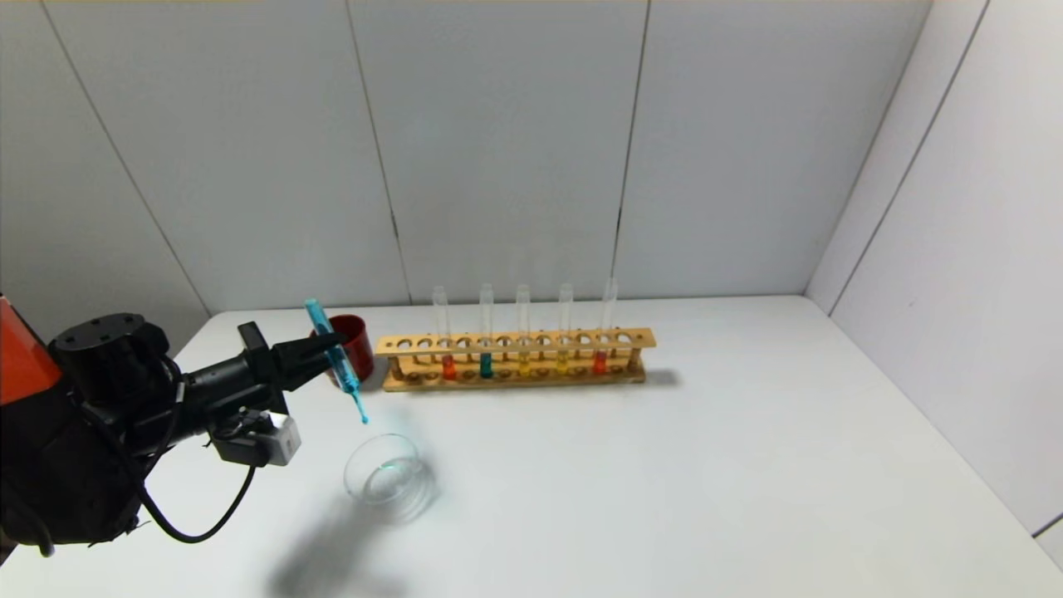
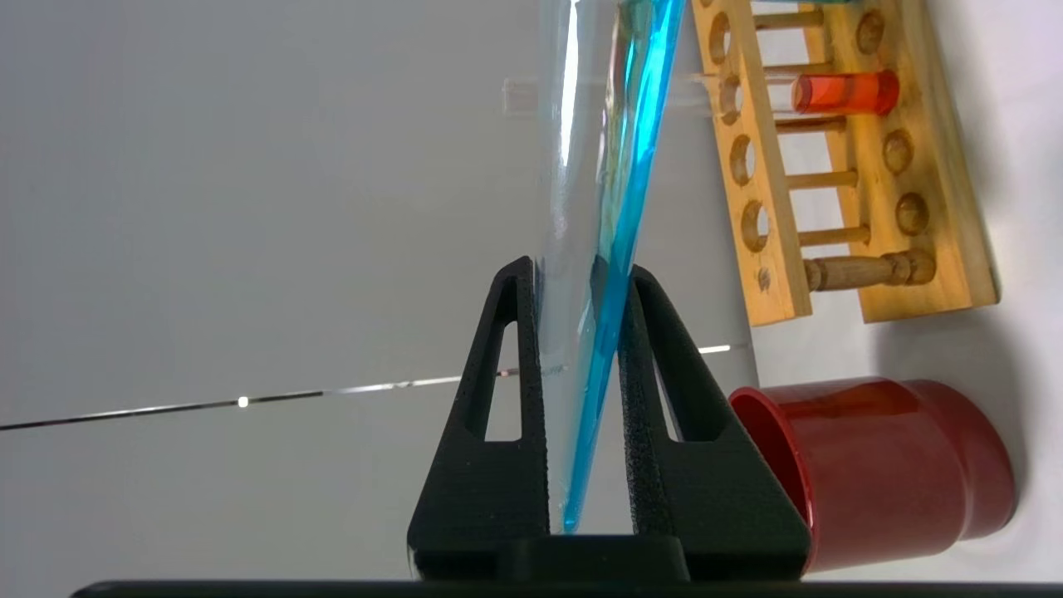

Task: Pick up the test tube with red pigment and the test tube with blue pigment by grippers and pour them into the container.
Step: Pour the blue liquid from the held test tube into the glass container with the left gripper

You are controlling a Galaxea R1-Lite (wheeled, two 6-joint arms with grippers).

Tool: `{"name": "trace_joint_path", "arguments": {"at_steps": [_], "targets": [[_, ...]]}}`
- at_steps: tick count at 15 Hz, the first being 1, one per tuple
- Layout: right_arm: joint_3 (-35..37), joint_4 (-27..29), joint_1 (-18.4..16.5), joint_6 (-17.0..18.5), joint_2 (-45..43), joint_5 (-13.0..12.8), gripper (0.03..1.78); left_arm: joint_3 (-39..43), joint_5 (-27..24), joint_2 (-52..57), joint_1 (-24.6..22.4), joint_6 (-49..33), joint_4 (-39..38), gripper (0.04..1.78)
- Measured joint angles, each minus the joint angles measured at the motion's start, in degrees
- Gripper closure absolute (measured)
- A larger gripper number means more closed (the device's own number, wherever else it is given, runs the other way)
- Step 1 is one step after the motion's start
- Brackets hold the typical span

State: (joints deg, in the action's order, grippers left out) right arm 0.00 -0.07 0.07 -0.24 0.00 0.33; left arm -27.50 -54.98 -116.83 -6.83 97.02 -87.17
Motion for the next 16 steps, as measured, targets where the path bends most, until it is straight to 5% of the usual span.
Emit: {"name": "trace_joint_path", "arguments": {"at_steps": [16], "targets": [[0.0,0.0,0.0,0.02,0.0,-0.04,0.06,-1.18,-1.38,-0.56,-0.88,1.21,0.0,1.52]]}}
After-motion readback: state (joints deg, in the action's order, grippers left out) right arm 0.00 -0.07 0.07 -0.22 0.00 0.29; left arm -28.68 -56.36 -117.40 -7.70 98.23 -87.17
